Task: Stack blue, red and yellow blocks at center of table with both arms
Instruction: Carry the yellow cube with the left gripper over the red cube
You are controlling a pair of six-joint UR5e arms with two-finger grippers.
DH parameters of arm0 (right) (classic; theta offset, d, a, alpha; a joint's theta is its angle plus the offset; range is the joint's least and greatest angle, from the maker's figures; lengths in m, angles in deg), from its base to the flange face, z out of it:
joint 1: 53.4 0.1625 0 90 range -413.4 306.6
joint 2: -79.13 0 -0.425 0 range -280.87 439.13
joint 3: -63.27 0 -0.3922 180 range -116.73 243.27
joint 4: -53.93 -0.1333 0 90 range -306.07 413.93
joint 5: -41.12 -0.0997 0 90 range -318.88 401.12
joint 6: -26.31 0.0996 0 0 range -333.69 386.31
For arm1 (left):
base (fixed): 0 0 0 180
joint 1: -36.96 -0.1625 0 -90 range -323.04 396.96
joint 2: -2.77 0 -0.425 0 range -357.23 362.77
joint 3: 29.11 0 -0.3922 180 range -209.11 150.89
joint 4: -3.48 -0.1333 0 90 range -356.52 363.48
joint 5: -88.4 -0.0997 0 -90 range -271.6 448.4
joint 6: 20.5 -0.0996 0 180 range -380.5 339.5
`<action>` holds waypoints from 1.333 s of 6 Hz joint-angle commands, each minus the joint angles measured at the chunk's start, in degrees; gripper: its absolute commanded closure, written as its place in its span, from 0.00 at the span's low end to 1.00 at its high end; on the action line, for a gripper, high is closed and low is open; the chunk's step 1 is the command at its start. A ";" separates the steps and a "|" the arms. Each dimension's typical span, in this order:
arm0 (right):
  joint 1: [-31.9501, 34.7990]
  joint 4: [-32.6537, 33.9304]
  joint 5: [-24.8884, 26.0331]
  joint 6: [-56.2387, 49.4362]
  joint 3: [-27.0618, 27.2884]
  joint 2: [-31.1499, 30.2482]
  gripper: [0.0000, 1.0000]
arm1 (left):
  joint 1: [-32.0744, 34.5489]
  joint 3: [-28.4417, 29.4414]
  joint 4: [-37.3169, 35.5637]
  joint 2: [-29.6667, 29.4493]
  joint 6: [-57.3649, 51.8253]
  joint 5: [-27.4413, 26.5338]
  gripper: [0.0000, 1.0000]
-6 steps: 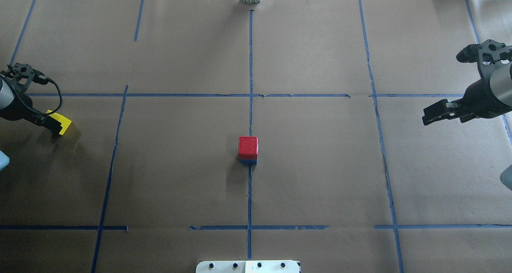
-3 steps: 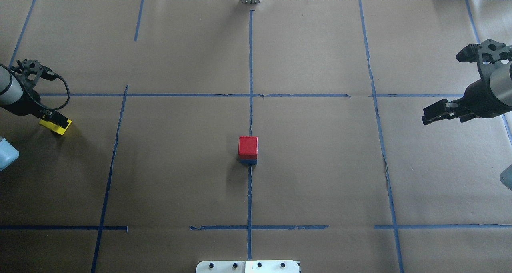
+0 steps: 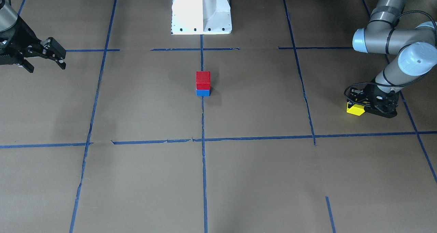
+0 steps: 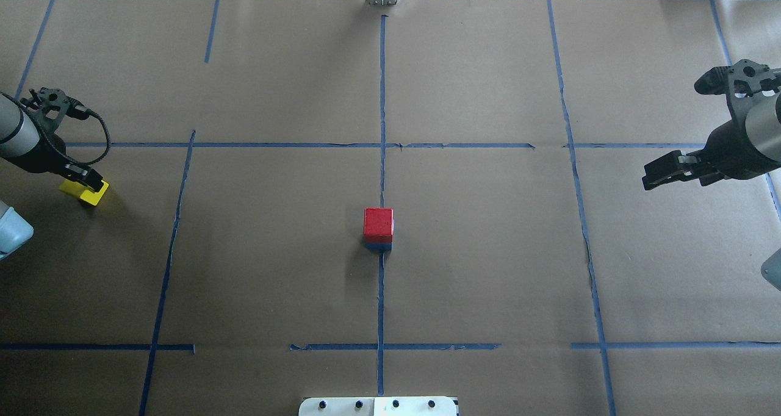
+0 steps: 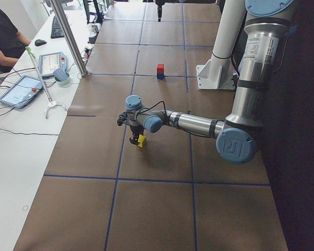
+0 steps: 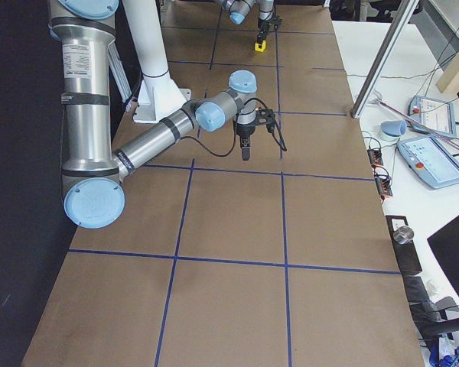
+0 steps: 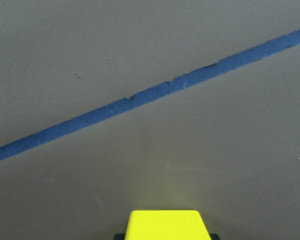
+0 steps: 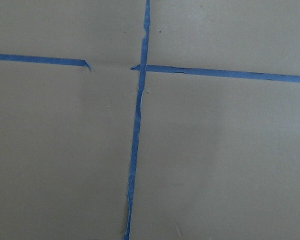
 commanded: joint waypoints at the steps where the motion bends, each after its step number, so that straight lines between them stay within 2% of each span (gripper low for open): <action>1: 0.08 0.00 -0.17 -0.18 0.37 0.25 0.00 | 0.53 -4.14 -2.31 -1.90 4.20 0.41 1.00; 2: 2.95 0.09 -3.83 -1.40 -0.41 0.34 0.00 | 0.19 -8.35 -10.94 -8.44 12.85 0.41 1.00; 3: 7.24 0.09 -7.17 -6.45 -2.41 0.51 0.00 | -3.73 -14.13 -21.03 -14.95 21.55 0.24 1.00; 4: 9.11 0.09 -7.73 -8.25 -3.48 0.51 0.00 | -8.47 -18.63 -26.70 -19.19 30.95 -0.11 1.00; 5: 10.70 0.17 -7.82 -10.53 -4.71 0.51 0.00 | -13.48 -19.54 -30.24 -25.85 42.01 -0.55 1.00; 6: 11.49 0.26 -8.17 -13.07 -5.76 0.43 0.00 | -20.49 -19.47 -32.10 -30.70 48.56 -7.08 1.00; 7: 11.50 0.18 -8.17 -13.10 -6.30 0.43 0.00 | -23.95 -18.16 -36.65 -35.79 49.15 -9.32 1.00; 8: 11.50 0.18 -8.35 -13.01 -6.30 0.25 0.00 | -24.77 -14.93 -37.39 -39.32 50.20 -9.52 1.00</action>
